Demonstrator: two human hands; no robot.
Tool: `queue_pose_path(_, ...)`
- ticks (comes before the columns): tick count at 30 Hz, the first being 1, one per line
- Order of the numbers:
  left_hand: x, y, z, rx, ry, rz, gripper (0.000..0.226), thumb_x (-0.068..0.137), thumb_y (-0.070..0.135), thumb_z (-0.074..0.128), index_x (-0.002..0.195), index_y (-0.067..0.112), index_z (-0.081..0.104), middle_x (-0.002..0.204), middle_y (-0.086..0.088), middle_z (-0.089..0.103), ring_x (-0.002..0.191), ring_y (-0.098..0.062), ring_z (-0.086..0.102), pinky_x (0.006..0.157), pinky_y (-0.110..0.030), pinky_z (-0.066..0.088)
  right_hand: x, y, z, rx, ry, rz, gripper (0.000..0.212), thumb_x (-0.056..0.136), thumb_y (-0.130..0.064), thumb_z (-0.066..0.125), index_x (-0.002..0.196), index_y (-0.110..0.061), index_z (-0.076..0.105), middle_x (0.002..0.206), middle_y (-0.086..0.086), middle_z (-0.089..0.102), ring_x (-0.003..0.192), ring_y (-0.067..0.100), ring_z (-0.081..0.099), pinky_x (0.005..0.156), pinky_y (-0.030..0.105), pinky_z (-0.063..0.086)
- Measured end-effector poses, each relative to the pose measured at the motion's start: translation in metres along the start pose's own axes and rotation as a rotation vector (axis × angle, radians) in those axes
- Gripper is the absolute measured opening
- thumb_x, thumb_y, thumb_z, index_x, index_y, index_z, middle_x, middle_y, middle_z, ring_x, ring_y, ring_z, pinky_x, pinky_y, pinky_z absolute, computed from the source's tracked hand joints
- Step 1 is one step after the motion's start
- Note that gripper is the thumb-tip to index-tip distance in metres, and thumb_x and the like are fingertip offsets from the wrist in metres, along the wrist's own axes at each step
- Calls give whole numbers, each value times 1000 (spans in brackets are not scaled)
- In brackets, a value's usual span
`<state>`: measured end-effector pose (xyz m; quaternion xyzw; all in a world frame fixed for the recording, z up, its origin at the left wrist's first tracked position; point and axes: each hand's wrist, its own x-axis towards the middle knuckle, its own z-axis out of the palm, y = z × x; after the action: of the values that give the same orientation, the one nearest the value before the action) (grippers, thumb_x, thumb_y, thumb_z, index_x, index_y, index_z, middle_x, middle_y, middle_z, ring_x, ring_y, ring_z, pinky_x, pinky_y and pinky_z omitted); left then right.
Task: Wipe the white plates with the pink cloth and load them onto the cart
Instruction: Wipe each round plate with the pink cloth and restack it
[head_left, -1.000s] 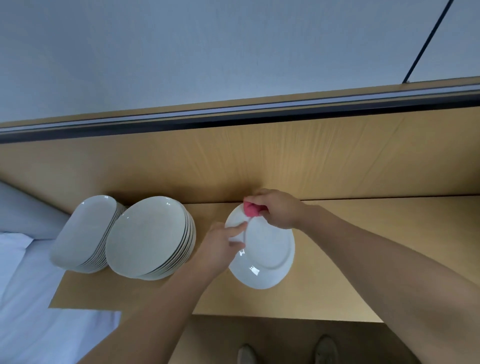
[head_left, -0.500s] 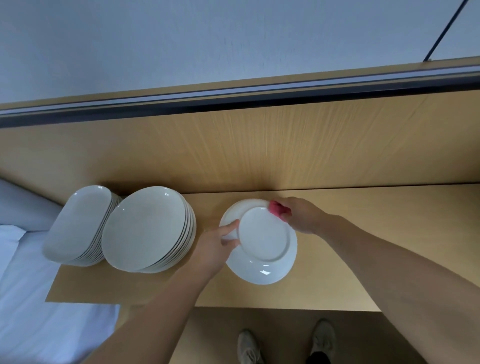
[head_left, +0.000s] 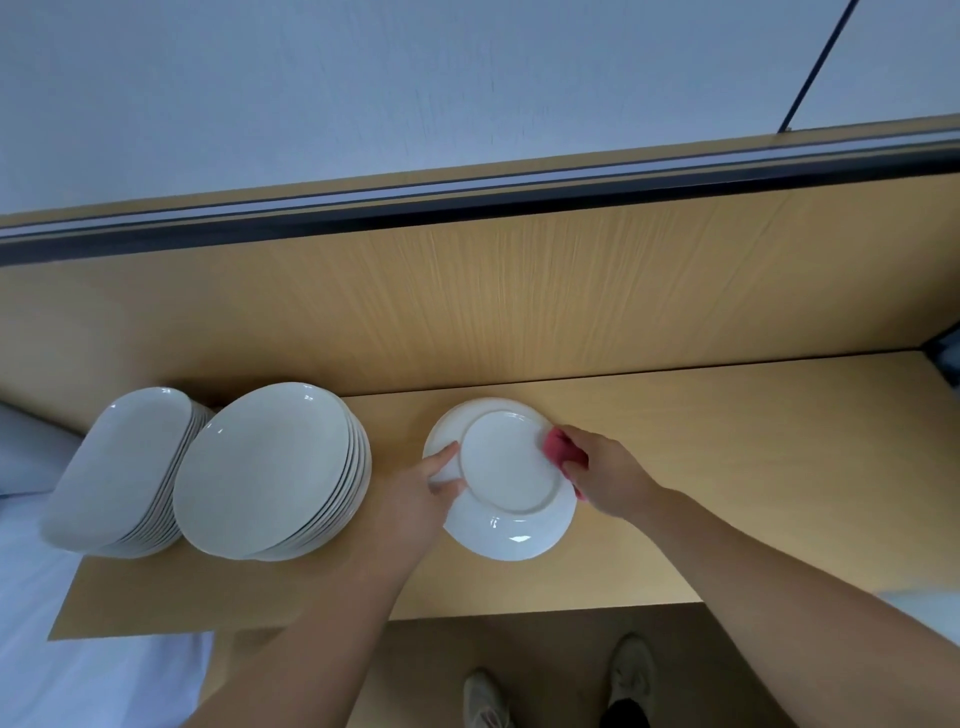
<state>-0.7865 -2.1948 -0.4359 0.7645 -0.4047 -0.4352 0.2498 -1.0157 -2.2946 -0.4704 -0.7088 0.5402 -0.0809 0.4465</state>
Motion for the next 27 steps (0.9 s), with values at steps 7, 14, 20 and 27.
queue_pose_path(7, -12, 14, 13, -58, 39, -7, 47, 97, 22, 57, 142, 31, 46, 136, -1, 50, 108, -13, 51, 79, -16, 38, -23, 7, 17, 49, 106, 66, 32, 84, -8, 45, 103, -30, 57, 84, -5, 60, 67, 16, 53, 56, 24, 43)
queue_pose_path(14, -12, 16, 33, -210, 147, -38, 46, 94, 22, 61, 139, 28, 52, 134, 2, 53, 110, -12, 53, 83, -21, 40, -45, 7, 46, 120, 247, 76, 25, 90, -19, 50, 110, -34, 55, 89, -5, 57, 73, 13, 54, 63, 18, 38)
queue_pose_path(20, -11, 13, 47, -234, 204, -19, 47, 92, 20, 64, 137, 24, 53, 140, 2, 52, 125, -14, 49, 91, -22, 40, -63, -7, 65, 32, 360, 57, 30, 96, -19, 53, 126, -23, 55, 113, -1, 54, 94, 16, 59, 79, 23, 46)
queue_pose_path(27, -16, 16, 56, -223, 231, -3, 47, 92, 22, 64, 137, 22, 53, 140, 3, 52, 131, -15, 45, 100, -24, 39, -75, -18, 74, -164, 319, 11, 46, 98, -18, 50, 144, -14, 43, 139, 11, 48, 112, 36, 57, 94, 37, 48)
